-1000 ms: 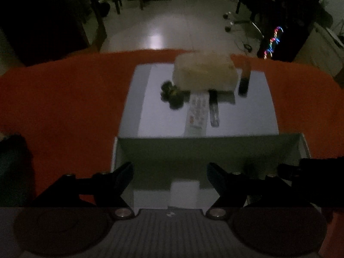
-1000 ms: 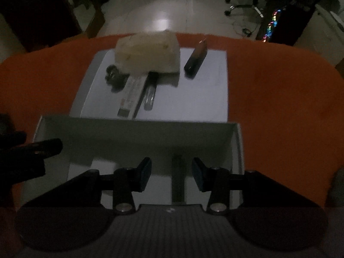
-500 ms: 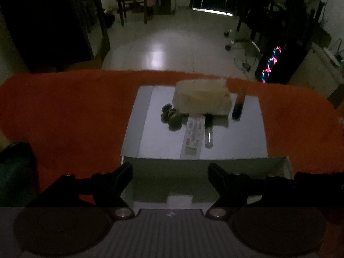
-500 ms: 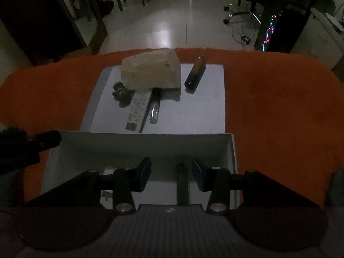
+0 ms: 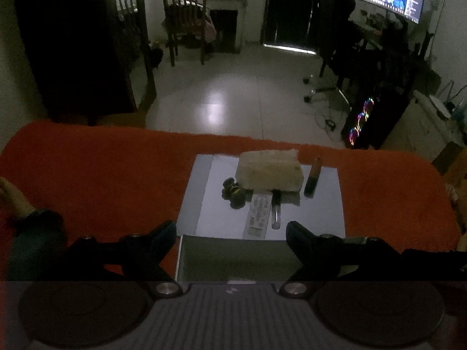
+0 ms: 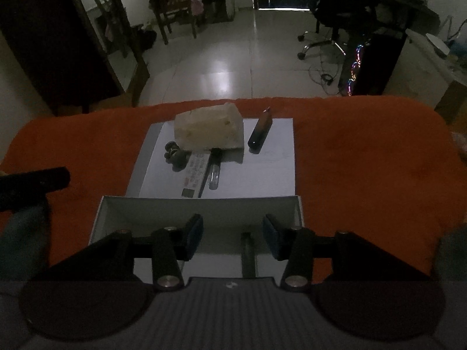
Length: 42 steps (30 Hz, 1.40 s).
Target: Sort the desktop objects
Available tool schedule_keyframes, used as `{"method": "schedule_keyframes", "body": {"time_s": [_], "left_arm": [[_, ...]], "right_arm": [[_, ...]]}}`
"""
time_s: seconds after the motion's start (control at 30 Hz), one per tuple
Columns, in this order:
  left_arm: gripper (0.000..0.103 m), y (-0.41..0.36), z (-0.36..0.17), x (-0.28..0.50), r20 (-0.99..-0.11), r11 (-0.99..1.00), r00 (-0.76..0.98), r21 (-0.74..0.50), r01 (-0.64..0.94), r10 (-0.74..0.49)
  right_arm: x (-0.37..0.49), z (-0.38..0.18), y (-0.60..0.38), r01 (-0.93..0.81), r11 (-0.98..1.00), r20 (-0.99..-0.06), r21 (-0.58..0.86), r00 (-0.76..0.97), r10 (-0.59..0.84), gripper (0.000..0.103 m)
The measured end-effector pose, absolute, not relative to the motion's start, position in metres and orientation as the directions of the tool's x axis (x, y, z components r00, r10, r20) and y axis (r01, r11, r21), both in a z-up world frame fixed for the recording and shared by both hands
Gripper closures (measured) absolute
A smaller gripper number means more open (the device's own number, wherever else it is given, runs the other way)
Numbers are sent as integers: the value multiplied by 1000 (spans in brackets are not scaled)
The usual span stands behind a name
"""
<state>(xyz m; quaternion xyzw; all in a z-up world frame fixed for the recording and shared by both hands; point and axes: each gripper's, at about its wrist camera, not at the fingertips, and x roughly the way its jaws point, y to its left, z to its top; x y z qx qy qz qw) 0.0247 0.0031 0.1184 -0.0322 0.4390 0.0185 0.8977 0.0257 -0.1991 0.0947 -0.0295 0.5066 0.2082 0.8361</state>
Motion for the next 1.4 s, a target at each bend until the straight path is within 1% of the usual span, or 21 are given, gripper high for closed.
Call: {"method": "schedule_keyframes", "body": {"time_s": [0.03,0.2,0.3,0.37,0.53,0.63,0.73,0.9,1.03,1.07,1.17,1.23,1.27,1.3,1.33,1.4], "left_arm": [[15,4,121,20,-782,997,623,-47,-67,5],[15,7,135,-9,-753,994,658,-72,-87,3],[13,6,147,-24,-706,992,708,-72,-99,20],[12,5,151,-25,-693,992,720,-69,-106,29],[10,4,147,-17,-691,993,723,-62,-98,28],[10,1,140,-3,-694,998,720,-24,-64,29],[10,1,132,11,-683,1000,731,-21,-19,0],[10,13,120,27,-675,995,732,-80,54,-94],[10,19,105,42,-712,994,694,-94,52,-104],[10,16,101,46,-726,996,682,-78,41,-85],[10,3,90,49,-746,995,660,-41,88,-89],[9,-4,82,53,-761,996,644,-22,85,-72],[8,-5,78,56,-768,996,636,-37,77,-78],[2,-6,74,60,-773,996,629,-52,67,-83],[0,-6,69,64,-776,997,625,-64,52,-83],[0,-6,61,75,-777,998,626,-59,29,-64]], "right_arm": [[22,97,-201,-378,911,-856,165,405,323,51],[0,108,-211,-395,901,-834,181,424,353,51],[-10,117,-216,-405,896,-821,180,440,363,51],[-13,122,-219,-397,899,-812,182,456,366,50],[-9,126,-221,-375,910,-809,178,471,353,46],[-2,126,-222,-353,922,-810,160,486,327,45],[9,120,-222,-325,933,-821,157,483,306,43],[28,105,-224,-232,962,-829,142,504,243,41],[36,90,-215,-212,972,-844,103,499,198,41],[37,87,-214,-211,970,-845,120,491,211,41],[46,73,-211,-202,964,-858,171,452,246,40],[52,65,-204,-211,966,-871,150,433,230,40],[56,61,-199,-225,965,-874,136,432,224,40],[58,59,-195,-238,963,-873,130,433,225,39],[62,57,-192,-250,960,-873,128,432,229,39],[71,53,-185,-271,953,-875,139,418,246,39]]}}
